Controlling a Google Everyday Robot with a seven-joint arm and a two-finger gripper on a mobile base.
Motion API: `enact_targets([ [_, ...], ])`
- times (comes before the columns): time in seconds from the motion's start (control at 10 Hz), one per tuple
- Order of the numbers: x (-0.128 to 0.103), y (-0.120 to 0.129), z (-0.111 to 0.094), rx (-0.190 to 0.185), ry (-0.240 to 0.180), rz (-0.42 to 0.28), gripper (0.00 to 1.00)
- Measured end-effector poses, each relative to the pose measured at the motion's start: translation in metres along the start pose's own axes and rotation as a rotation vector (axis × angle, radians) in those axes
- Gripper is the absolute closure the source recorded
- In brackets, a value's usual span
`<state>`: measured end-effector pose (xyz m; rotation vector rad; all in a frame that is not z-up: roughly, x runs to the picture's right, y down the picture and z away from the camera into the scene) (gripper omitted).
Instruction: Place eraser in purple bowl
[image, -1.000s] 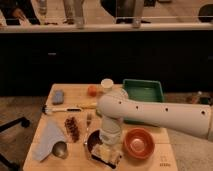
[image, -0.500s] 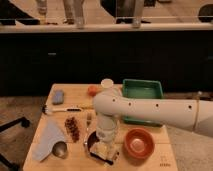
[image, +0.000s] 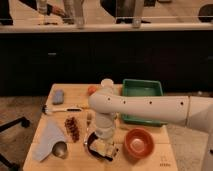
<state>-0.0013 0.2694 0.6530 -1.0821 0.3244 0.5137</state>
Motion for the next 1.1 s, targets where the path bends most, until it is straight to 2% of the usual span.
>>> enact_targets([
  [0.5,-0.012,-0.013,0.007,0.054,0.055,-0.004,1.0],
  [1.0,-0.016,-0.029,0.01,0.057,0.074,0.003,1.0],
  [1.1,-0.017,-0.031,0.01,0.052,0.079,0.002,0.97],
])
